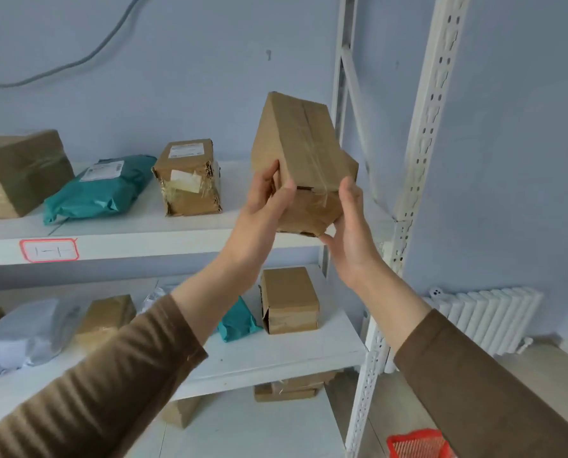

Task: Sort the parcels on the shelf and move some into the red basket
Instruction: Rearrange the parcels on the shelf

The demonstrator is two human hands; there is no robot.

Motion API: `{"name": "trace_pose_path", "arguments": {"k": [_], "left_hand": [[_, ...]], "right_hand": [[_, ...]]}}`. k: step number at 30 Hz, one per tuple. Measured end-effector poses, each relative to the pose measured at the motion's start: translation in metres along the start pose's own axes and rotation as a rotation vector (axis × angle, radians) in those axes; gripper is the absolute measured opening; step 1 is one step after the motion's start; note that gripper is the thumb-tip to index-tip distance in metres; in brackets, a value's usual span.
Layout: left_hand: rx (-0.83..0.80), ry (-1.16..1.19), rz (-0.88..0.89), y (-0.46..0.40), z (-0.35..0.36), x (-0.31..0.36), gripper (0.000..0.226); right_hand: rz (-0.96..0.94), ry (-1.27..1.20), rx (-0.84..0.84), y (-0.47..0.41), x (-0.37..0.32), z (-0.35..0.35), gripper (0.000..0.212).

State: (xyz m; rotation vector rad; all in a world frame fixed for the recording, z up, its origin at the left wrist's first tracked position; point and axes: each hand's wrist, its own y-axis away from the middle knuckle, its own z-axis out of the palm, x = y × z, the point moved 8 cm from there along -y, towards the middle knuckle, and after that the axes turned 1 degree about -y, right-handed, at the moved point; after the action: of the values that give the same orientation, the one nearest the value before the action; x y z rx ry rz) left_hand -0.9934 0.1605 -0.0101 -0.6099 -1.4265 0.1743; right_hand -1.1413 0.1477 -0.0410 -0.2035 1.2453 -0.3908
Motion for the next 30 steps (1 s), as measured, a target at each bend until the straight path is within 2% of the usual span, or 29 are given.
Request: {"name": "trace_pose_path", "arguments": {"k": [3,7,10,13,15,18,20,22,25,27,30], "left_hand": [[-0.02,-0.059,0.04,0.055,0.016,-0.008,0.052],[-0.03,-0.325,0.128,0.116,0.031,-0.018,0.056],[-0.062,-0.522,0.221,0.146,0.044,-0.015,0.059],[-0.069,-0.536,0.203,0.162,0.052,-0.024,0.066],[-0.033,-0.442,0.13,0.167,0.052,-0.032,0.072],[0.038,-0.014,-0.064,0.167,0.049,-0.048,0.068],[0.061,0.24,-0.176,0.164,0.047,-0.057,0.056],[0.139,0.467,-0.323,0.164,0.041,-0.069,0.051],[0.156,0.628,-0.447,0.164,0.033,-0.089,0.056],[0.165,0.688,-0.482,0.164,0.028,-0.1,0.057],[0.214,0.733,-0.477,0.163,0.016,-0.111,0.054]], "right_hand": [[0.029,-0.076,0.036,0.048,0.012,-0.023,0.084],[0.135,-0.237,0.071,0.107,0.035,-0.053,0.056],[0.221,-0.411,0.052,0.141,0.05,-0.065,0.059],[0.225,-0.438,0.053,0.163,0.051,-0.071,0.059],[0.162,-0.347,0.062,0.171,0.043,-0.073,0.056],[0.052,-0.081,0.04,0.176,0.025,-0.066,0.071],[-0.078,0.19,0.006,0.181,0.011,-0.056,0.062],[-0.251,0.527,-0.011,0.189,0.0,-0.045,0.065],[-0.489,0.972,-0.009,0.197,-0.01,-0.028,0.065],[-0.576,1.015,-0.012,0.201,-0.015,-0.018,0.053],[-0.565,0.813,0.018,0.199,-0.015,-0.026,0.04]]}}
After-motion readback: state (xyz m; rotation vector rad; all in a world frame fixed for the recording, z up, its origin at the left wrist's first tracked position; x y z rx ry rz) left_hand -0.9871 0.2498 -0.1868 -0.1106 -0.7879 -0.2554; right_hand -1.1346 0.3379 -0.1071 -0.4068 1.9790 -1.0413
